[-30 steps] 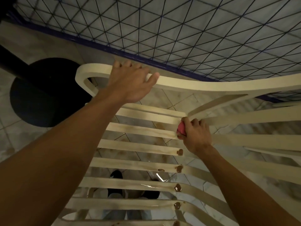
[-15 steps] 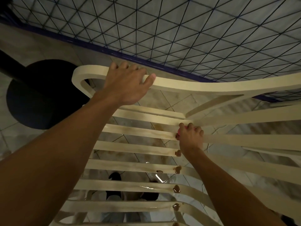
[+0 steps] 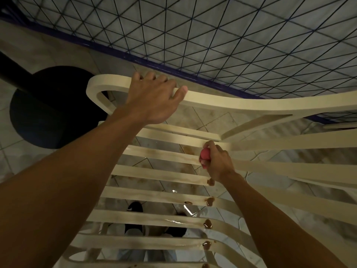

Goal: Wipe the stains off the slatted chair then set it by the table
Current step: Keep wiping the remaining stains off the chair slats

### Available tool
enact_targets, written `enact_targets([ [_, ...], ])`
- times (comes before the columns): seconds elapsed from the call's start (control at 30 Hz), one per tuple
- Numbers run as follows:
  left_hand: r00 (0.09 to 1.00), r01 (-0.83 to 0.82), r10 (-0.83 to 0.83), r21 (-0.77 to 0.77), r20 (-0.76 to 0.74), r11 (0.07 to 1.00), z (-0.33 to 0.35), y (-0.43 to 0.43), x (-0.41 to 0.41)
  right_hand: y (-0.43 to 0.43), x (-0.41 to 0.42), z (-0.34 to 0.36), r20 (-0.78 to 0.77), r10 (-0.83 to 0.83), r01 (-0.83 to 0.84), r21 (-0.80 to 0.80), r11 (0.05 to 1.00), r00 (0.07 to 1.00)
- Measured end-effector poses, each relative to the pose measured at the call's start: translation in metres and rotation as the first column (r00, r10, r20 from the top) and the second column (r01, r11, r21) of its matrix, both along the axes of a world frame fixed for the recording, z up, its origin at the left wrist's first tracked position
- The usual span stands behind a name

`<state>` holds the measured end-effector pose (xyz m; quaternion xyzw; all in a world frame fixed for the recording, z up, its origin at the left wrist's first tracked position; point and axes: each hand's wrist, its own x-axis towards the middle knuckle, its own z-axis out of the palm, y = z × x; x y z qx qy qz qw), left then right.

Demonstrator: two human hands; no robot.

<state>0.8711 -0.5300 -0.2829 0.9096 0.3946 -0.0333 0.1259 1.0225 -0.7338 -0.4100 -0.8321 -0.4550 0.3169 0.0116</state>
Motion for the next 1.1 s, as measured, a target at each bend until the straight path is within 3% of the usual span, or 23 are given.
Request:
enact_targets([
  [0.23,1.0,0.001,-0.001,0.012,-0.01,1.0,0.0,-0.001,0.001,0.006,-0.024,-0.006,-0.072,-0.047,0.053,0.086,0.995,0.996],
  [0.37,1.0,0.006,-0.006,0.013,0.001,1.0,0.0,0.0,-0.002,0.003,-0.023,-0.006,-0.098,0.014,-0.007,0.075,0.997,0.995],
  [0.47,1.0,0.008,-0.008,0.023,0.019,1.0,-0.001,0.0,-0.002,0.001,-0.005,-0.002,-0.004,0.13,-0.13,0.006,0.992,0.992],
  [0.67,1.0,-0.002,0.002,0.029,0.029,1.0,-0.002,0.0,-0.002,-0.006,0.024,0.01,0.183,0.201,-0.166,-0.191,0.967,0.962],
  [0.87,0.999,-0.001,0.0,0.026,0.036,1.0,-0.002,0.0,-0.002,0.006,0.011,0.023,0.331,0.429,-0.227,-0.503,0.834,0.841],
  [0.97,0.999,0.001,-0.002,0.034,0.037,0.999,-0.003,0.0,-0.002,0.009,0.003,0.021,0.394,0.441,-0.185,-0.54,0.821,0.806],
  [1.1,0.999,-0.01,0.008,0.036,0.033,0.999,-0.004,0.001,-0.001,0.004,0.005,0.015,0.407,0.345,-0.157,-0.428,0.89,0.846],
])
